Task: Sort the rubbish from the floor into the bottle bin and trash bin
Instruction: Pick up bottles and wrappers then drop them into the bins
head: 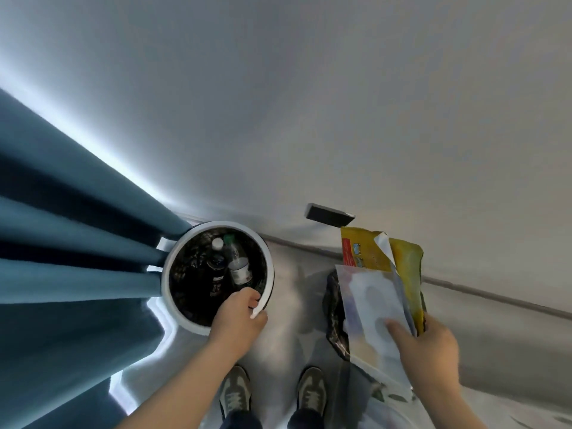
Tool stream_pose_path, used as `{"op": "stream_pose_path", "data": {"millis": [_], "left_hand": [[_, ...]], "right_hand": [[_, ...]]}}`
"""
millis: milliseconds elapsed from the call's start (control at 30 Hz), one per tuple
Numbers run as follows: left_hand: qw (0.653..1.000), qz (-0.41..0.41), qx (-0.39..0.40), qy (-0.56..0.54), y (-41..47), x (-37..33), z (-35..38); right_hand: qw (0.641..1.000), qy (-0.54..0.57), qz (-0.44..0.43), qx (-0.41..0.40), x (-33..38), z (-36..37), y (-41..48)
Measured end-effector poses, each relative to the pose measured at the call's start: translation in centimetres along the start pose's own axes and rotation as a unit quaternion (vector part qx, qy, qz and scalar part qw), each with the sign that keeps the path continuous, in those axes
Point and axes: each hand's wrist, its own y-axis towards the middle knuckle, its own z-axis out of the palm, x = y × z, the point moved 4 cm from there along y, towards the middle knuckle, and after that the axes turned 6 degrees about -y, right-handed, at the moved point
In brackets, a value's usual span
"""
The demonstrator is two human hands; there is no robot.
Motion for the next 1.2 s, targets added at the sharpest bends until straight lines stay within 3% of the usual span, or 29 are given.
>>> {"op": "stream_pose_path", "data": {"millis": [133,267,433,633,800,967,1200], "left_hand": [[0.998,0.018,0.061,-0.021,-0.8,-2.6,4.3],[0.985,0.014,0.137,-0.104,-1.8,-5.7,8.6],[0.955,0.013,0.277,-0.109,-2.7,-8.4,12.9],[0.972,-0.026,0.225,-0.058,-1.9,-7.6,15.1],[0.94,-0.102,0.291,-0.148,-2.1,-6.7,17.0],[0.965,-0.104,0.207,-0.124,-0.9,-5.9,17.7],[0.985,-0.072,0.159,-0.017,1.9,-5.5,18.5]], "right_hand": [[0.996,0.063,0.056,-0.01,-4.1,-1.5,1.3],[0.987,0.133,0.077,0.042,-7.3,-1.9,1.8],[0.962,0.224,0.109,0.11,-10.8,-0.5,2.2],[0.946,0.267,0.127,0.132,-13.1,1.1,2.7],[0.956,0.225,0.126,0.143,-14.6,3.4,3.8],[0.958,0.204,0.122,0.159,-15.1,5.3,5.3],[0.961,0.158,0.146,0.172,-18.8,6.8,8.2]]}}
